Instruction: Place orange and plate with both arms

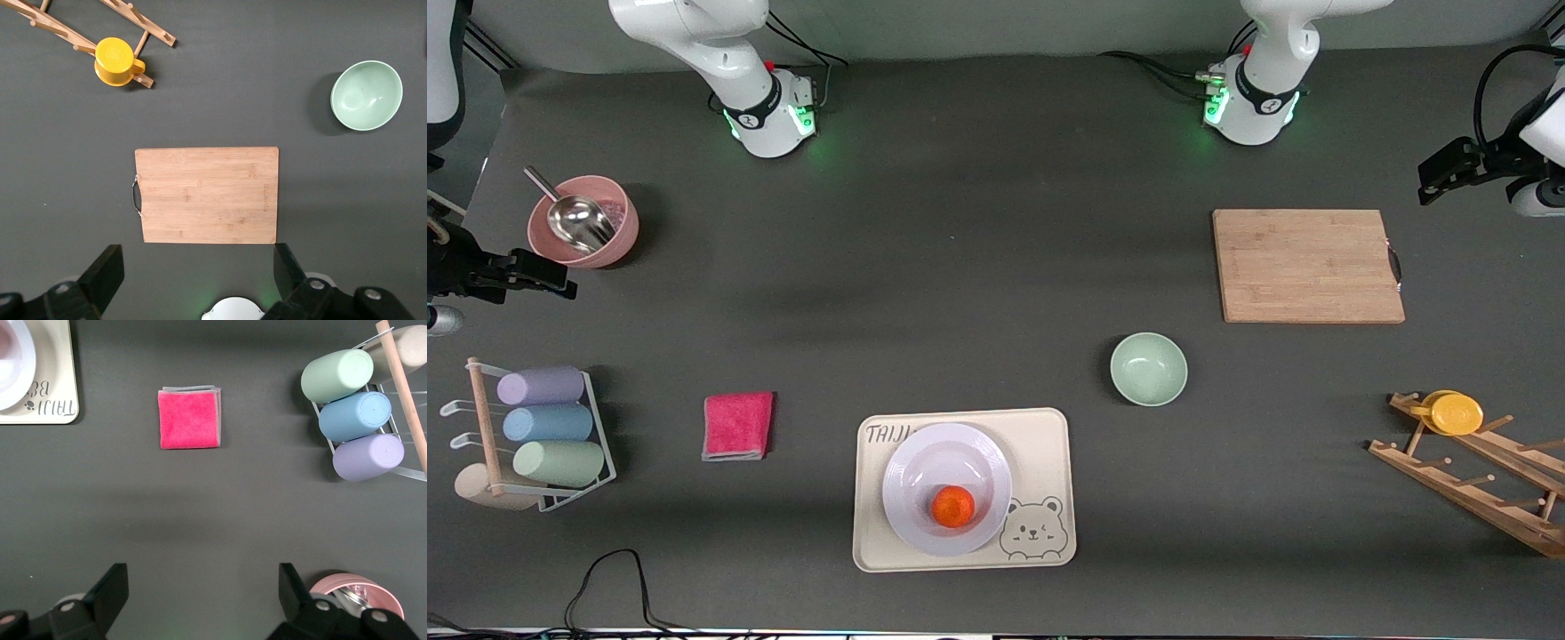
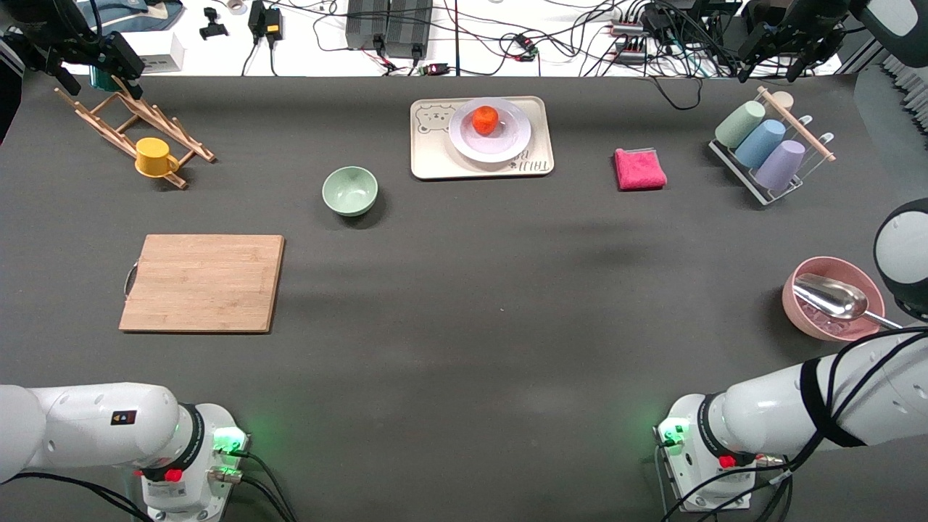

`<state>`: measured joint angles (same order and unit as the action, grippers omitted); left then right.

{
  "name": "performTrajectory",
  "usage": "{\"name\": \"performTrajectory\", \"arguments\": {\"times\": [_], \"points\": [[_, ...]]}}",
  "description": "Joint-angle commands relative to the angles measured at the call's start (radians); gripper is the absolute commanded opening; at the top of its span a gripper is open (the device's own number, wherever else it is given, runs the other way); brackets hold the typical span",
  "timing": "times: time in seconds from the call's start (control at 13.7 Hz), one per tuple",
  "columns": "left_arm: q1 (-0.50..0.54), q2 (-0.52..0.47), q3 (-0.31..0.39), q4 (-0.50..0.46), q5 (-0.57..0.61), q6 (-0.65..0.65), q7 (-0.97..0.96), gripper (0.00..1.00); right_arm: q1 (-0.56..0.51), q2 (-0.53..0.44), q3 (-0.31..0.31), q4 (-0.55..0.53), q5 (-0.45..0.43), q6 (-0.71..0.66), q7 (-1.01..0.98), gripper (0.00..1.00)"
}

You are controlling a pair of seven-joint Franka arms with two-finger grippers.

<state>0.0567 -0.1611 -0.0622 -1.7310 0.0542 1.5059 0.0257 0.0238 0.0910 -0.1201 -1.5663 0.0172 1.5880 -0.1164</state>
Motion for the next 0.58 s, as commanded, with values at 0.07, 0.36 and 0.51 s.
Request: {"name": "performTrajectory", "arguments": {"times": [0.07,0.36,0.51], "points": [[0.011,0.011,-0.008,0.025,-0.013,-0.021,0.020,1.00,-0.034,0.010,0.048,0.032,-0.028,-0.014,0.024,1.00],[0.011,0.011,-0.008,0.025,-0.016,-0.021,0.022,1.00,-0.033,0.009,0.050,0.032,-0.028,-0.013,0.026,1.00],[0.011,0.011,-0.008,0.025,-0.017,-0.019,0.022,1.00,-0.033,0.009,0.050,0.032,-0.029,-0.013,0.026,1.00]]}}
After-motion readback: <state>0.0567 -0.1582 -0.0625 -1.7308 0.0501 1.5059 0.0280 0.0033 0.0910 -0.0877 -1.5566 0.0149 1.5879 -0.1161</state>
